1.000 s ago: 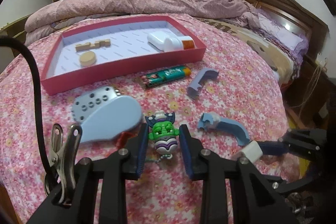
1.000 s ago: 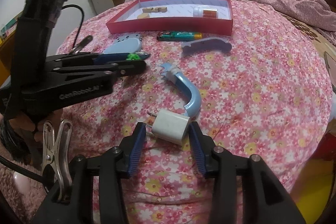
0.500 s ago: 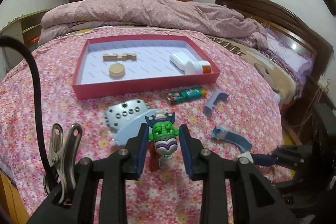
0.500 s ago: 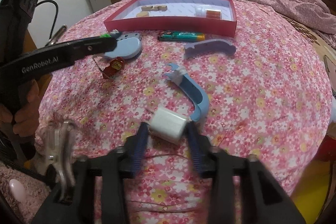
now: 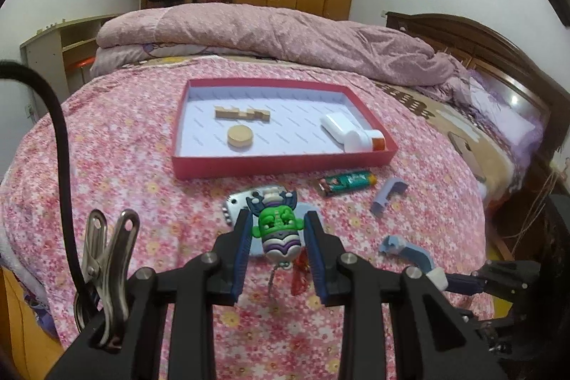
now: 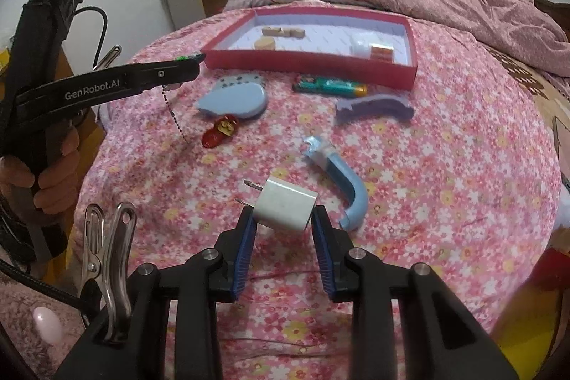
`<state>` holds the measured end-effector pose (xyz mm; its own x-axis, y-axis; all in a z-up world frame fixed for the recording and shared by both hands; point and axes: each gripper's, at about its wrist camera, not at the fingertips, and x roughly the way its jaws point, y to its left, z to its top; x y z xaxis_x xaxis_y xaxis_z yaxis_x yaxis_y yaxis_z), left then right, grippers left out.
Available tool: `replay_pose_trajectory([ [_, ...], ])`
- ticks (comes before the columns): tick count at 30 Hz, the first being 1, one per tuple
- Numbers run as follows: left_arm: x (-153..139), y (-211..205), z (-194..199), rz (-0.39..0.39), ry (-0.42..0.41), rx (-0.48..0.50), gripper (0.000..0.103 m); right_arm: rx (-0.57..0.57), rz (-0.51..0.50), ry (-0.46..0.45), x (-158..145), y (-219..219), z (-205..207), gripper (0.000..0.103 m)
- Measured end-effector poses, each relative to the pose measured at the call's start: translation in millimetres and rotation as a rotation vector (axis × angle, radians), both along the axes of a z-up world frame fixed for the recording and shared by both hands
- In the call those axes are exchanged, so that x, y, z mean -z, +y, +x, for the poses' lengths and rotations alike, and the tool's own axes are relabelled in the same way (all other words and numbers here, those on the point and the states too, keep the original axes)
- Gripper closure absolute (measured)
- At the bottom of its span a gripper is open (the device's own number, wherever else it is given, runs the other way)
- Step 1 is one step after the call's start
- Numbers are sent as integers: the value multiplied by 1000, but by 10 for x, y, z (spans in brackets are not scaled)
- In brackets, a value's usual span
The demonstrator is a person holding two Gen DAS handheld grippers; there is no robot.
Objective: Organize rigid objects
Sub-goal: 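Lift the keychain figure with left gripper while right lifts the charger plug, then lower keychain figure into tray with left while right lowers charger plug, open both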
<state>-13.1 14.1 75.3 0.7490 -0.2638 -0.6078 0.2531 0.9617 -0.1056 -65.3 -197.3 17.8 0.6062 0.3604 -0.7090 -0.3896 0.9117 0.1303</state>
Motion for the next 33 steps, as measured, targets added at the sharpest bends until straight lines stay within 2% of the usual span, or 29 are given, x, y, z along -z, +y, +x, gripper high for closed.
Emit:
replay_pose_trajectory([
  [16,-481,84,223,14,-102,-20,72,-20,47,-79,-444,0,284,70],
  [24,-594,8,447,33,-111,-9,72,2,68,-83,-557,-50,590,70],
  [33,-691,-77,806,49,-119,-6,72,25,62,-136,-872,-128,948,70],
])
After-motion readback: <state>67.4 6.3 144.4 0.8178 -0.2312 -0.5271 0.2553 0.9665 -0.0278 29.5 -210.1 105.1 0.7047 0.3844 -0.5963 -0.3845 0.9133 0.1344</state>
